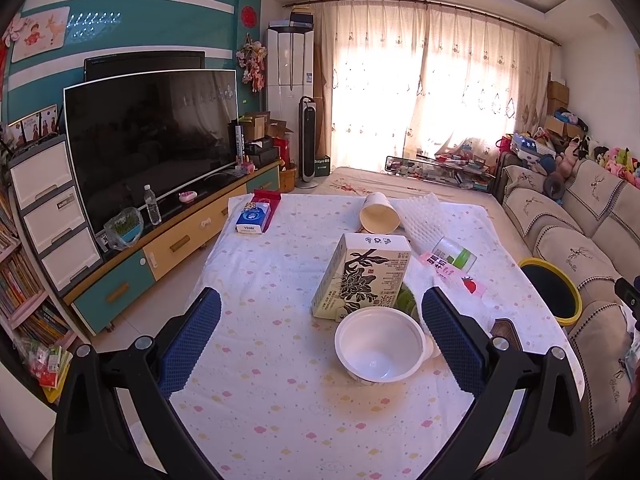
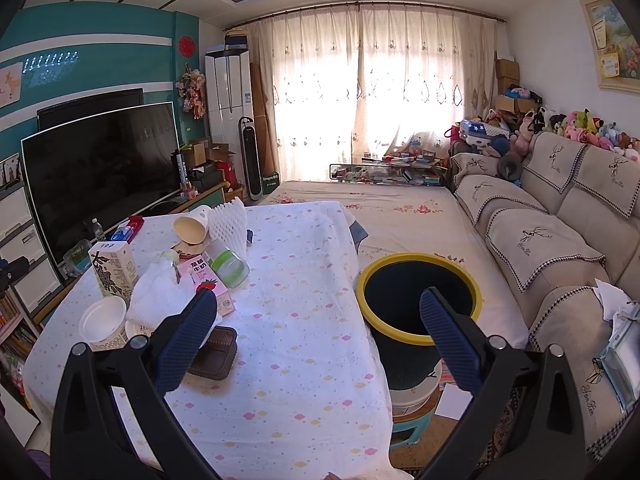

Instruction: Collect trash

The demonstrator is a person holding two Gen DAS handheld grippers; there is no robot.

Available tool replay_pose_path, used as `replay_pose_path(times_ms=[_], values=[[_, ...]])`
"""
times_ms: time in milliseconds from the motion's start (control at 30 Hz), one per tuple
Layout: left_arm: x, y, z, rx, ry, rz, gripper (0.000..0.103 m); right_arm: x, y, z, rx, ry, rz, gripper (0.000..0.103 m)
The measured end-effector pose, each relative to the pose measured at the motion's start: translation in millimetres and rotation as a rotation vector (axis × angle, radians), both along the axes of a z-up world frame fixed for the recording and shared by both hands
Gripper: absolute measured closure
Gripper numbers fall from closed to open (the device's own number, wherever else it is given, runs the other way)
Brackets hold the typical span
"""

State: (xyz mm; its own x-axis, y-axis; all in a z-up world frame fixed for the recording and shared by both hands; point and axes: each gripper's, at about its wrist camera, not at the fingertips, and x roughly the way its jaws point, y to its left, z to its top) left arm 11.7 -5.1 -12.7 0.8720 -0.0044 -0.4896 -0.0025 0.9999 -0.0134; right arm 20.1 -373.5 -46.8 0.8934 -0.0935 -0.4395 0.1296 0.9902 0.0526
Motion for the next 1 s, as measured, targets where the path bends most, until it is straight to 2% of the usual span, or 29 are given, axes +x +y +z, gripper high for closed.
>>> replay_pose_path(times_ms=[1000], values=[[4.6,-4.0,-8.5,0.005,0.020,-0.004,0.004,2.7,-2.6,-5.3,0.009,0.012,-0.003,0.006]])
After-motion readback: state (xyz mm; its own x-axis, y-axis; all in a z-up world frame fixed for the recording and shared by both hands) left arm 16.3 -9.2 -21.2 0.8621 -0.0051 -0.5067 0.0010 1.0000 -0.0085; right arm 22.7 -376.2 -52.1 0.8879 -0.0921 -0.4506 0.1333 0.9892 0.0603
